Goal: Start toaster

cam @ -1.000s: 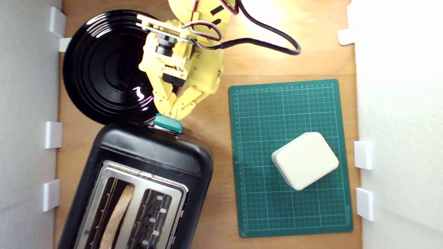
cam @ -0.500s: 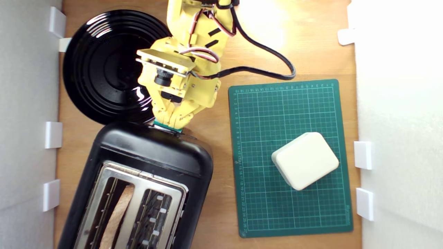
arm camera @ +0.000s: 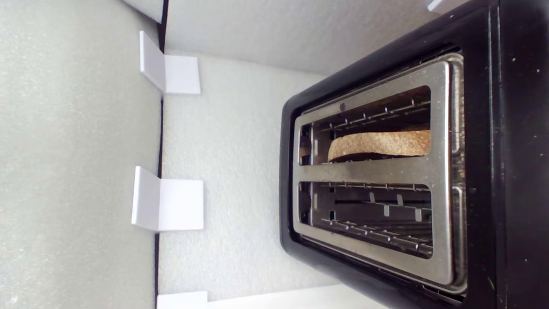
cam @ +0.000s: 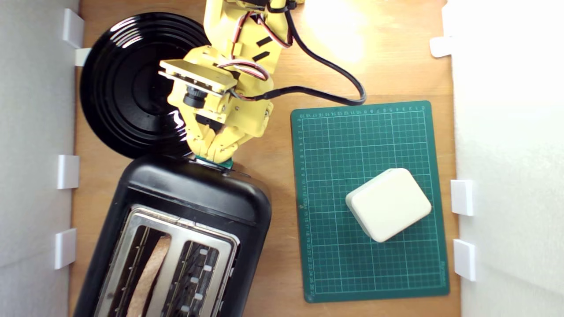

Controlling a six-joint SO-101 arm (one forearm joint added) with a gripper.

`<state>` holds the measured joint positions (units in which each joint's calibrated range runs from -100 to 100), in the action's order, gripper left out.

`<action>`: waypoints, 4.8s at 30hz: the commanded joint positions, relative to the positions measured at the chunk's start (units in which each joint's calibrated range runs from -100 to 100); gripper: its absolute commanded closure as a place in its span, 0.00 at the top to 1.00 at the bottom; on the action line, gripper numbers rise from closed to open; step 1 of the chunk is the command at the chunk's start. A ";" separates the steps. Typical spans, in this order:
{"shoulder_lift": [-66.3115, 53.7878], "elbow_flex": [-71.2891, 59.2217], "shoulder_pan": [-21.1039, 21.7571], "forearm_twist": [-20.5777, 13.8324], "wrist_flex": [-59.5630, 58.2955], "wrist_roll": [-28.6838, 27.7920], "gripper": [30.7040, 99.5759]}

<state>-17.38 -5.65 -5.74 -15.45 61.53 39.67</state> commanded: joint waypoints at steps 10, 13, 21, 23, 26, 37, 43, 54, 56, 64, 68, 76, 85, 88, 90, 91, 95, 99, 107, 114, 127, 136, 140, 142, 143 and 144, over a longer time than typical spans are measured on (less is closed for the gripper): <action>3.64 3.15 -0.45 0.35 -0.16 0.09 0.01; 3.73 2.97 -0.45 0.35 -0.16 -0.12 0.01; 3.64 -2.30 -0.53 0.45 -1.45 -0.06 0.01; 3.64 -4.48 -0.53 0.45 -3.07 -0.22 0.01; 3.73 -6.93 -0.53 0.45 -5.13 -0.22 0.01; 3.81 -17.47 -0.53 0.35 -11.72 -0.27 0.01; 3.81 -24.74 -0.53 0.45 -15.15 -0.38 0.01; 9.39 -26.56 -1.56 0.26 -18.15 -1.53 0.01; 10.06 -26.38 -1.80 0.07 -18.23 -1.53 0.01; 14.38 -25.29 -2.99 0.26 -21.49 -1.53 0.01; 15.38 -26.01 -4.18 0.26 -23.20 -1.53 0.01; 15.97 -31.56 -4.66 -0.21 -28.68 -1.58 0.01; 16.38 -36.55 -4.66 -0.59 -34.08 -1.58 0.01; 16.30 -39.01 -4.74 -0.59 -36.31 -1.58 0.01; 16.30 -40.10 -4.74 -0.59 -37.76 -1.58 0.01; 16.30 -40.55 -4.74 -0.59 -38.36 -1.58 0.01; 16.13 -42.01 -4.74 -0.68 -39.13 -2.58 0.01; 15.72 -44.19 -4.74 -0.68 -42.73 -2.58 0.01; 15.55 -44.91 -4.74 -0.68 -43.84 -2.69 0.01; 15.47 -44.19 -4.74 -0.77 -42.82 -2.63 0.01; 15.47 -33.83 -3.94 -0.68 -27.31 -2.53 0.01; 15.38 -27.20 -3.86 0.26 -16.09 -2.16 0.01; 15.38 -23.38 -3.78 0.35 -11.13 -2.21 0.01; 15.38 -22.38 -3.78 0.35 -10.70 -2.32 0.01; 15.30 -22.20 -3.78 0.35 -10.70 -2.21 0.01; 15.05 -22.20 -3.78 0.35 -10.70 -2.21 0.01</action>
<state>-4.46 -27.99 -9.35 -14.88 47.83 37.14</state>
